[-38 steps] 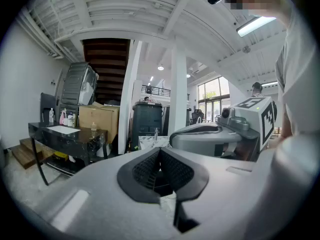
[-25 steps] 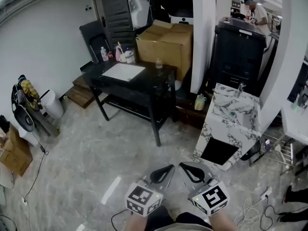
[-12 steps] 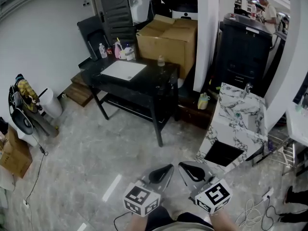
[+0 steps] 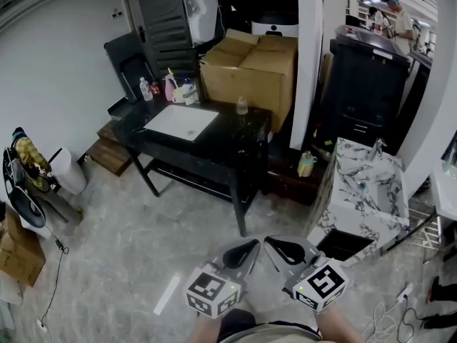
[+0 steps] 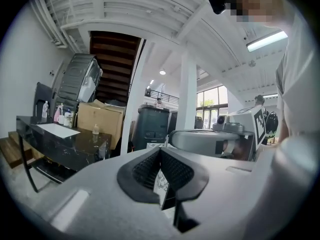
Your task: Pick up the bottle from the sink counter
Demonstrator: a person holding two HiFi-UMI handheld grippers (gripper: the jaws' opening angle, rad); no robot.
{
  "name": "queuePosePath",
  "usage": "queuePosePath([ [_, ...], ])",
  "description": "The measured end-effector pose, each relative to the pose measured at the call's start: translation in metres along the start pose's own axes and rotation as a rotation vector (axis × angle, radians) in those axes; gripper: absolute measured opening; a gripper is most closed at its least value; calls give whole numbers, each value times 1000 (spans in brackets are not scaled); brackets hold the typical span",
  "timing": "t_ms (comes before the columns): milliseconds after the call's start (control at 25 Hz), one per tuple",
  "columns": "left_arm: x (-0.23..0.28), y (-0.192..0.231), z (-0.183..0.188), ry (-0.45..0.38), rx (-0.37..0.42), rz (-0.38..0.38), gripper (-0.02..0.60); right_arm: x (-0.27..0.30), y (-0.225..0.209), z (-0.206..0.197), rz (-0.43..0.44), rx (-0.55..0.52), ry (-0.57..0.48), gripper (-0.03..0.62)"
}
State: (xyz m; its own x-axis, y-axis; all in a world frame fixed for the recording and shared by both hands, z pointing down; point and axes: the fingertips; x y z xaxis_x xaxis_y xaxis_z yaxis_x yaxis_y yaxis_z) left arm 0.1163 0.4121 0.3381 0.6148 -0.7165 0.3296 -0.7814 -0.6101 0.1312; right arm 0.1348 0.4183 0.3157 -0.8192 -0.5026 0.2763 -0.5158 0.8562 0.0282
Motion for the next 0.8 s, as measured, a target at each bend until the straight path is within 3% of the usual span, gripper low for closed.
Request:
queuePosePath([
  [320, -5, 88, 30, -72, 4, 8, 6, 76, -23, 36, -44, -26, -2, 3],
  [520, 7, 106, 32, -62, 20, -64, 6, 100, -45, 37, -107, 6, 14, 3],
  [800, 28, 142, 36, -60, -3, -62, 6, 130, -72, 31, -111, 31, 44, 3],
])
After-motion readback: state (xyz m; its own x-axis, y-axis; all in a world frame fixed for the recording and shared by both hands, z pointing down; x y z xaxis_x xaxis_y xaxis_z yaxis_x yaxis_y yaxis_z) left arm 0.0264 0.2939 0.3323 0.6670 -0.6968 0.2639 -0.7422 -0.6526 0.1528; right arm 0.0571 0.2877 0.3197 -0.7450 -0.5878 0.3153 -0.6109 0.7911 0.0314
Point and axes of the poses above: the fingertips, and each gripper's own axes: x forward along the fingers, y to its left, z out of its top, and after that the axes turned 13 degrees about y, right-handed
